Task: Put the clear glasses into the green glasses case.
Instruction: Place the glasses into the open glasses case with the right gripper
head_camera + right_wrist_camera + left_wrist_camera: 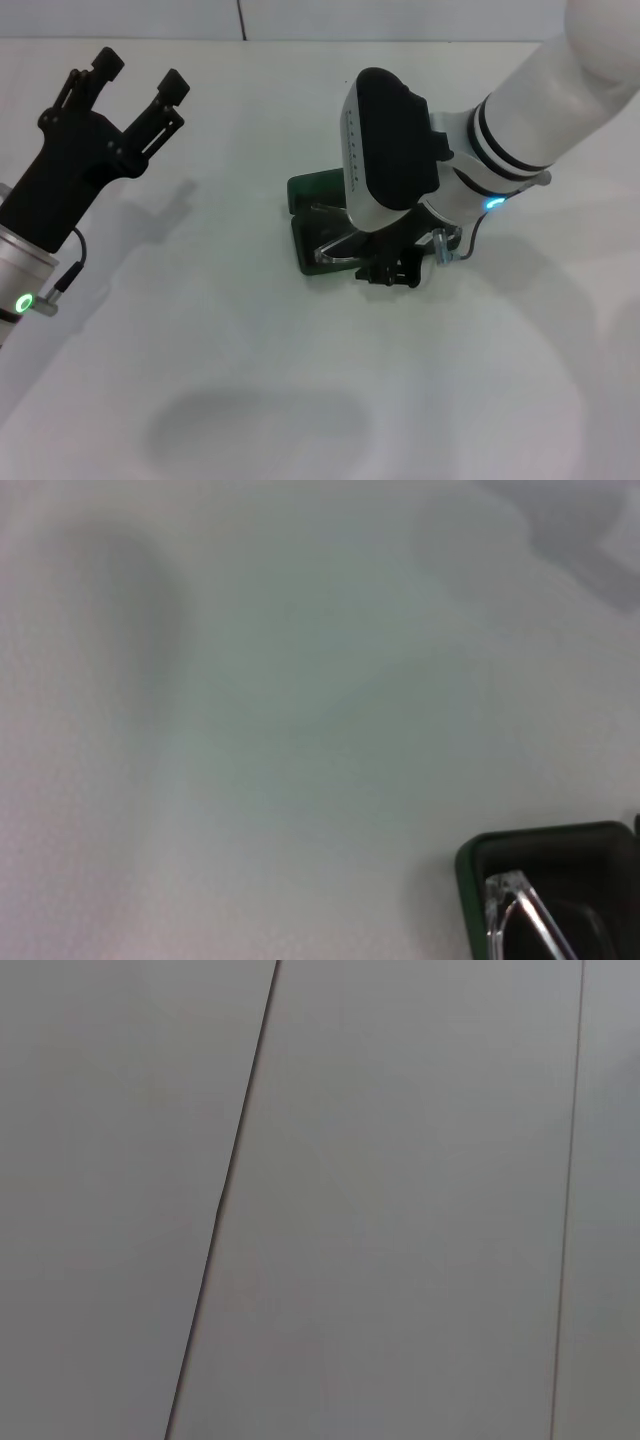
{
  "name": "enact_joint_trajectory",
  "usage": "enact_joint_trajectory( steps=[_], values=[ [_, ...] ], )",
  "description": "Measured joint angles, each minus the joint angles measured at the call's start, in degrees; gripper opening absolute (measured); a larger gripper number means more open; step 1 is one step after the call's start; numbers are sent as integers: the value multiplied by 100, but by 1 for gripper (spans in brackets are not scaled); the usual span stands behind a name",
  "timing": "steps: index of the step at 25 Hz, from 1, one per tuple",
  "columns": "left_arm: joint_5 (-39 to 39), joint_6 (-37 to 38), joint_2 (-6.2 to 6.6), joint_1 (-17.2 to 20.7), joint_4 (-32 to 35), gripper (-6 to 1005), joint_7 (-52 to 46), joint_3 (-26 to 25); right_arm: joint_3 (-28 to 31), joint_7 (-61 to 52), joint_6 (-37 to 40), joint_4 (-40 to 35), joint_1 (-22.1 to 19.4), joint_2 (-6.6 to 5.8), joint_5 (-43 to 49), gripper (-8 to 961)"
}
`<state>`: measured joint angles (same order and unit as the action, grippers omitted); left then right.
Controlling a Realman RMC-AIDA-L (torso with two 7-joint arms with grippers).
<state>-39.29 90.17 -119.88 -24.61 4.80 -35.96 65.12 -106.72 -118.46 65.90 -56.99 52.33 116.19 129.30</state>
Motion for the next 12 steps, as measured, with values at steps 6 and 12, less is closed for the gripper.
enact_joint_trajectory(
  steps=[6,12],
  values=[
    [0,-1,0,-6,11,888,1,0,27,-2,-106,-38,-50,0,-2,213],
    [0,-1,-1,-9,10,888,-4,0,34,-2,-3,-57,-63,0,-49,214]
  ],
)
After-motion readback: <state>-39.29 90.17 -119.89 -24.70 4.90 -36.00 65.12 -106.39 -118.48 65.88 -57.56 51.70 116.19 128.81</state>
